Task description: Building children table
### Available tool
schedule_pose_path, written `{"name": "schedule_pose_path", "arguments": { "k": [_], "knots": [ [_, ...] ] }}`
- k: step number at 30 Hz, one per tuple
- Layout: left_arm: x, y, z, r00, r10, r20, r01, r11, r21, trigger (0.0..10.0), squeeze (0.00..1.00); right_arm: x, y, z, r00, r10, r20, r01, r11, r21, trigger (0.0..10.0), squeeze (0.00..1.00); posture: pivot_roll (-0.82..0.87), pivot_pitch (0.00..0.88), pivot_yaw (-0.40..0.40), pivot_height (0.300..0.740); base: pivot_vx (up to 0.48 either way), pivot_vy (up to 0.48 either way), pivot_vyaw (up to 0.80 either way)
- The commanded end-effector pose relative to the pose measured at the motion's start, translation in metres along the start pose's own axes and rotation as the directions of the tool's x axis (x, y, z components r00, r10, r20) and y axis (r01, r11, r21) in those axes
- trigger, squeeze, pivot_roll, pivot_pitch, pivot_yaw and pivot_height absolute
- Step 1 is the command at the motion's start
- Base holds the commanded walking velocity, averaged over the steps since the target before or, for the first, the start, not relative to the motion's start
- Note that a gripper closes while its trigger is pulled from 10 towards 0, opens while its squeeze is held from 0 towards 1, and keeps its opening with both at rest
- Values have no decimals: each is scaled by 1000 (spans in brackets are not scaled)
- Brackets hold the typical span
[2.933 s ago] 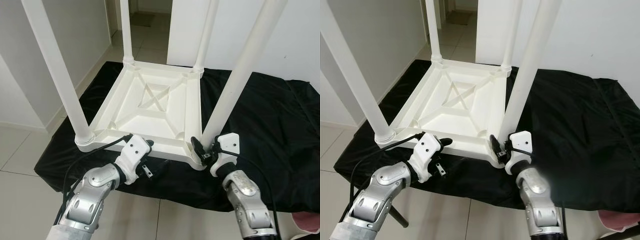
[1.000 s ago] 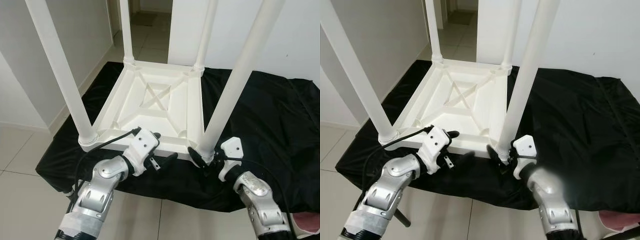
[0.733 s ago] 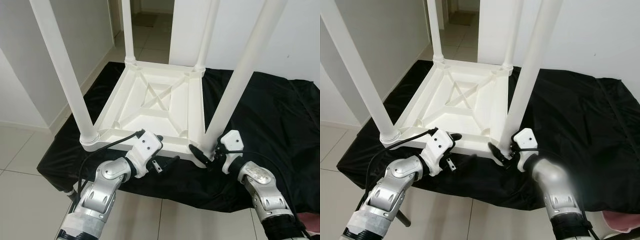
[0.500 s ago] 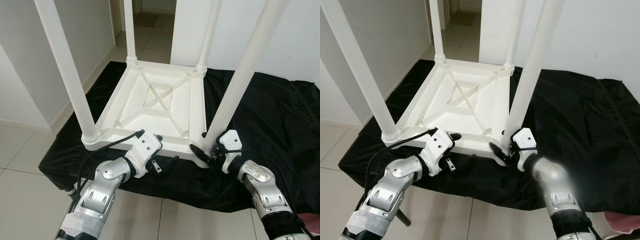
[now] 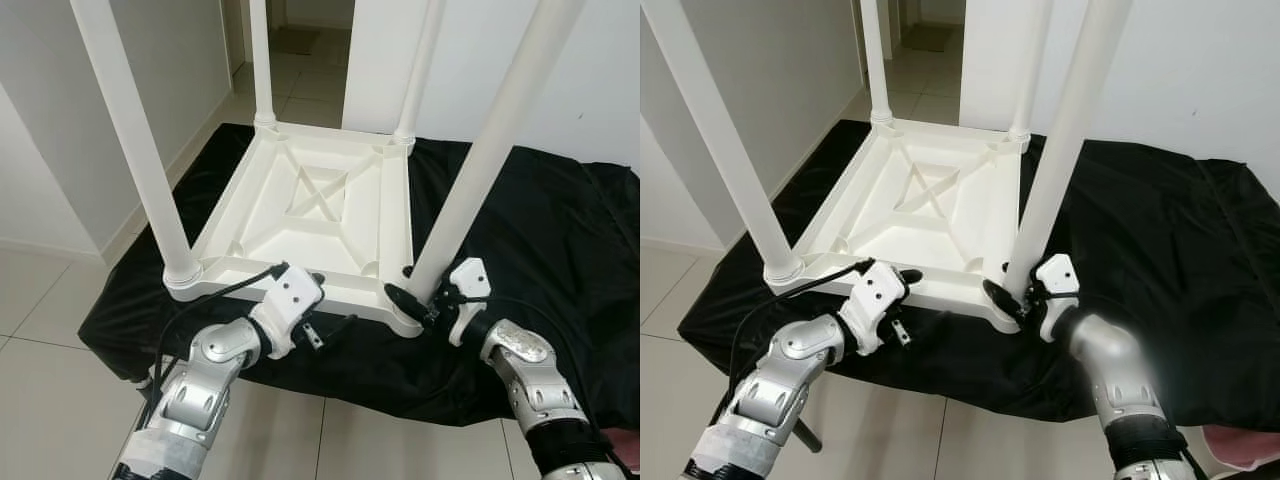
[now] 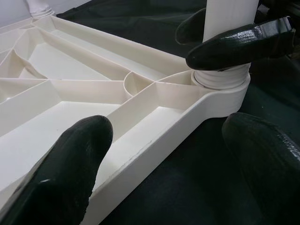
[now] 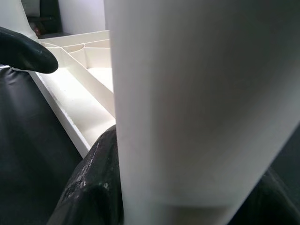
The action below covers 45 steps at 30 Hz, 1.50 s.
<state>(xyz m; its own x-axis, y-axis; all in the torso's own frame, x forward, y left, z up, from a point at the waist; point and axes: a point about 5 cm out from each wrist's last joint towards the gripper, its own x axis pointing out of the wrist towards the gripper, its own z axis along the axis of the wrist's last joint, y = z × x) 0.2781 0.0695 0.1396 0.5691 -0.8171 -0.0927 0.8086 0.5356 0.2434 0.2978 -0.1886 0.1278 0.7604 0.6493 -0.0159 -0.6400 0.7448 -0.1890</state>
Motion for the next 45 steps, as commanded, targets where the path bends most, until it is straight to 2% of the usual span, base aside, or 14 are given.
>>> {"name": "schedule_pose_path", "arguments": {
  "k": [1, 7, 8, 16, 19, 21, 22, 24, 26, 27, 29, 34, 41, 45],
  "knots": [
    [-2, 3, -2, 995, 98, -5, -98, 995, 6, 10000, 0, -3, 6, -9, 998, 24, -54, -24, 1000, -13, 10000, 0, -6, 0, -18, 740, 0, 0, 0],
    [-2, 2, -1, 996, 93, -5, -93, 996, 4, 10000, 0, -5, 8, -5, 996, -89, -26, 89, 996, 21, 10000, 0, -6, 0, -19, 740, 0, 0, 0],
    [-3, 2, -2, 995, 94, -8, -94, 996, 2, 10000, 0, -4, 7, -3, 981, -190, -21, 191, 980, 49, 10000, 0, -3, 0, -21, 740, 0, 0, 0],
    [-5, 1, -3, 995, 99, -14, -100, 995, -4, 10000, 0, -4, 15, 0, 925, -380, -9, 379, 920, 102, 10000, 0, 2, 0, -24, 740, 0, 0, 0],
    [-7, 1, -4, 995, 101, -16, -101, 995, -4, 10000, 0, -3, 25, -4, 865, -499, -49, 501, 857, 121, 10000, 0, 3, 0, -24, 740, 0, 0, 0],
    [-7, 1, -4, 995, 101, -16, -101, 995, -4, 10000, 0, -3, 26, -4, 854, -516, -59, 519, 846, 120, 10000, 0, 3, 0, -24, 740, 0, 0, 0],
    [-6, 1, -3, 995, 103, -16, -104, 995, -5, 10000, 0, -1, 33, -8, 794, -599, -104, 608, 784, 126, 10000, 0, 6, 0, -26, 740, 0, 0, 0],
    [-6, 1, -3, 995, 103, -16, -104, 995, -5, 10000, 0, -1, 33, -8, 794, -599, -104, 608, 784, 126, 10000, 0, 6, 0, -26, 740, 0, 0, 0],
    [-6, 1, -3, 994, 107, -16, -107, 994, -5, 10000, 0, 3, 39, -14, 703, -691, -167, 709, 698, 100, 10000, 0, 11, 0, -26, 740, 0, 0, 0],
    [-6, 1, -3, 994, 107, -16, -107, 994, -5, 10000, 0, 3, 39, -14, 703, -691, -167, 709, 698, 100, 10000, 0, 11, 0, -26, 740, 0, 0, 0],
    [-7, 1, -3, 994, 110, -16, -110, 994, -6, 10000, 0, 4, 43, -17, 642, -738, -205, 765, 635, 109, 10000, 0, 18, 0, -26, 740, 0, 0, 0],
    [-8, 1, -3, 993, 114, -18, -114, 993, -6, 10000, 0, 15, 50, -16, 660, -722, -208, 751, 642, 153, 10000, 0, 22, 0, -24, 740, 0, 0, 0],
    [-8, 2, -2, 992, 128, -16, -129, 992, -12, 10000, 0, 24, 61, -3, 748, -648, -142, 663, 726, 180, 10000, 0, 25, 0, -31, 740, 0, 0, 0],
    [-7, 3, -1, 991, 134, -13, -134, 991, -14, 10000, 0, 24, 61, -1, 743, -655, -136, 669, 724, 165, 10000, 0, 22, 0, -36, 740, 0, 0, 0]
  ]
}}
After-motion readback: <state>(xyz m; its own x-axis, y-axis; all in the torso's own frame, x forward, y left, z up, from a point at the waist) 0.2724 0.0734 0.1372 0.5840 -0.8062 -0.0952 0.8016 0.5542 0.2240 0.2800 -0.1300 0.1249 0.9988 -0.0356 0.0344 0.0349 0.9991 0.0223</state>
